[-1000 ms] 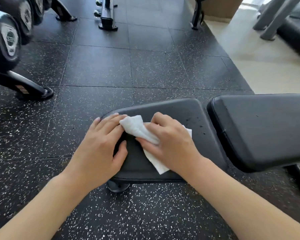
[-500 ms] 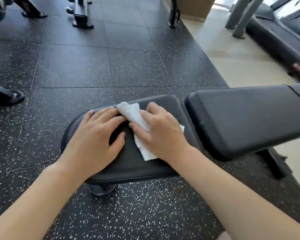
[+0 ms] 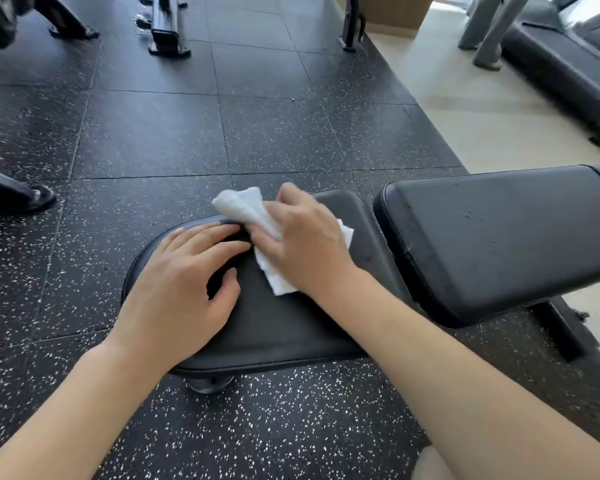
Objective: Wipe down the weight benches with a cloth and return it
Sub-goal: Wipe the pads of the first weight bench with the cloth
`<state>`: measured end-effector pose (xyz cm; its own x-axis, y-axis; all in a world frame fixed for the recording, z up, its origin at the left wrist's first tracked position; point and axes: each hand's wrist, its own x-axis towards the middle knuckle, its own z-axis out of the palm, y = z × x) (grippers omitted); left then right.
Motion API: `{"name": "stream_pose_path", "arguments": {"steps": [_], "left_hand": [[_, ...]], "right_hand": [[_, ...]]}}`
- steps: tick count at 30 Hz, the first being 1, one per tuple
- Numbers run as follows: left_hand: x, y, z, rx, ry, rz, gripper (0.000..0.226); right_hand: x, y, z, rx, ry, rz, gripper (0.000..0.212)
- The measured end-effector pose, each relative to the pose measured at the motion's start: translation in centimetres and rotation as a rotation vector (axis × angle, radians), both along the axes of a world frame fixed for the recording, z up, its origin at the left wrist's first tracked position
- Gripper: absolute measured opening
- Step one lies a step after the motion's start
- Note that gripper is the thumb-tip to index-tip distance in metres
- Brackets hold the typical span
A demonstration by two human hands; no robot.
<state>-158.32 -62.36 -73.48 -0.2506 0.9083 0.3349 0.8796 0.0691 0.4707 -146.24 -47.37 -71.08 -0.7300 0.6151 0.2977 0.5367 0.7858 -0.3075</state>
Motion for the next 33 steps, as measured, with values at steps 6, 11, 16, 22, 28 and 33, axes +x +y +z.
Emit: {"name": "stream_pose_path", "arguments": {"steps": [6, 11, 16, 22, 28, 33], "left_hand": [[-0.2, 0.1, -0.2, 0.013, -0.001, 0.007, 0.038], [-0.1, -0.2, -0.1, 0.005, -0.02, 0.004, 0.038], [-0.4, -0.2, 0.0, 0.011, -0.033, -0.007, 0.038], [0.4, 0.1, 0.1, -0.028, 0.037, -0.081, 0.036], [0.1, 0.9, 0.0, -0.051, -0.003, -0.128, 0.038], [-0.5, 1.2, -0.1, -0.101, -0.04, -0.055, 0.047]], "right_hand": [[3.7, 6.8, 0.1, 0.003, -0.002, -0.219, 0.035], [4.6, 7.1, 0.0, -0.039, 0.023, -0.358, 0.036], [1.9, -1.3, 0.1, 0.014, 0.038, -0.026, 0.029], [8.7, 1.0, 0.3, -0.03, 0.056, -0.209, 0.023], [10.7, -1.5, 0.3, -0.034, 0.109, -0.343, 0.025], [8.0, -8.5, -0.7, 0.021, 0.07, -0.015, 0.031]]}}
